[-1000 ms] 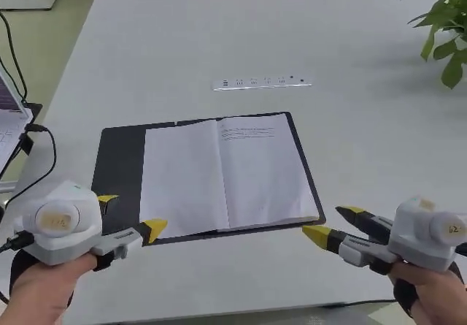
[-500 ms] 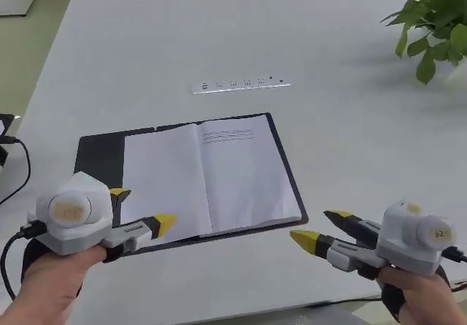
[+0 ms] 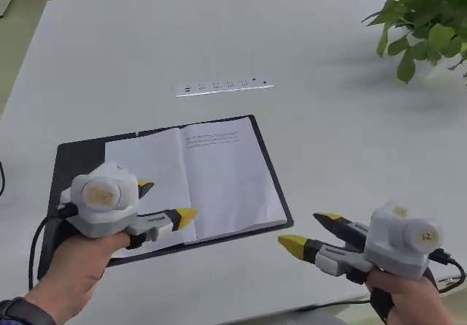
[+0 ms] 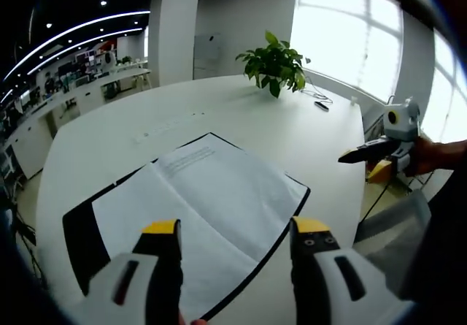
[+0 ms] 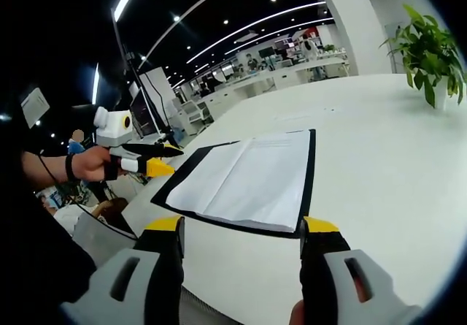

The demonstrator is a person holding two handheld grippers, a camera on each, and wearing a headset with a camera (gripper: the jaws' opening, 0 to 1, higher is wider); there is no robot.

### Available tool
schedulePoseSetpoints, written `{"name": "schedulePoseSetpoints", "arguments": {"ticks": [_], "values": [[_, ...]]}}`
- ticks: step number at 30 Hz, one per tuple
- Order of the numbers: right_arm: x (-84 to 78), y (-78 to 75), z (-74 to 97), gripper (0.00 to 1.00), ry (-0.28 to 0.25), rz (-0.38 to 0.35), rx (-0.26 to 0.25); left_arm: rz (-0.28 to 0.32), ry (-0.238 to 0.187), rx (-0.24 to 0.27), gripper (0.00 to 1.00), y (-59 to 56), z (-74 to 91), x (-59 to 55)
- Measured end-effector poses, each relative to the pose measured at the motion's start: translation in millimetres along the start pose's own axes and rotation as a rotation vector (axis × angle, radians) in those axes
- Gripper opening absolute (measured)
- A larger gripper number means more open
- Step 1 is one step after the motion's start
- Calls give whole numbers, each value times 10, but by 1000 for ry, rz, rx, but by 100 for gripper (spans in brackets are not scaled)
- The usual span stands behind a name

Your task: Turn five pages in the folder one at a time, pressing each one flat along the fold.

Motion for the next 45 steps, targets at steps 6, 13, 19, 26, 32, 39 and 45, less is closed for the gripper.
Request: {"name": "schedulePoseSetpoints", "arguments": {"ticks": [6,13,19,26,32,39,45], "values": [[18,-30,4,65,18,20,-8,-49,17,-65,59,-223,-317,133],[-3,-31,9,66,34,30,-7,-86,52,-128,59,-535,-704,212],[-21,-16,4,67,54,35,5,-108,71,-164,59,-729,-1006,227],[-45,-62,11,68,59,31,25,-94,116,-160,57,-869,-1247,136],[-39,-118,-18,69,75,28,30,-87,145,-139,59,-949,-1373,50],[-37,-127,-55,70,118,49,52,-92,170,-124,60,-1015,-1468,-25],[-53,-156,-76,72,126,43,48,-166,176,-86,55,-1001,-1537,-120]]}}
Point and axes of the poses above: the centre of the closed fingertips' face, and the gripper's own axes: z roughly backward along the fingers, y roughly to its left, x roughly out of its top, the point moved 9 cm from there along z, roughly backward along the fingers, and after that the axes turned 10 degrees about x, right-handed, at the moved point
